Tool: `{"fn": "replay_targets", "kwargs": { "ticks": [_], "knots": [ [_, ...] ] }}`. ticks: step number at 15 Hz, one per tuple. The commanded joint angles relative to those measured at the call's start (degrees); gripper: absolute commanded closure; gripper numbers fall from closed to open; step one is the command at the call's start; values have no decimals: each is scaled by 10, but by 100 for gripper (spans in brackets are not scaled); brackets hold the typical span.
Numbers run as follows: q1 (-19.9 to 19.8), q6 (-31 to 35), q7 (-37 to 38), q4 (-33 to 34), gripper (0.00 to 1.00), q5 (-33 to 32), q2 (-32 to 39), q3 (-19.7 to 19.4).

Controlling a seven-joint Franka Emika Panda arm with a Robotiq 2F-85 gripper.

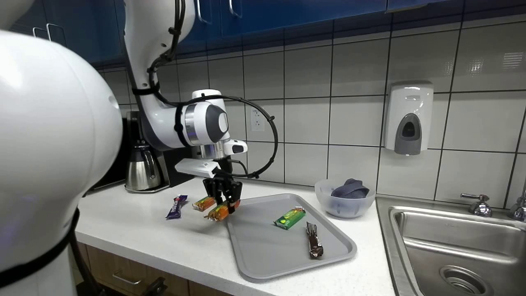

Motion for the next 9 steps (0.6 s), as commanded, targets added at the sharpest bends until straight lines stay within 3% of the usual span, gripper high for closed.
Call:
{"fn": "replay_targets", "kwargs": {
  "ticks": [1, 9],
  "knots": [
    [13, -17, 39, -1, 81, -17, -18, 15],
    [42, -17, 67, 17, 81, -11, -1, 44]
  ]
}}
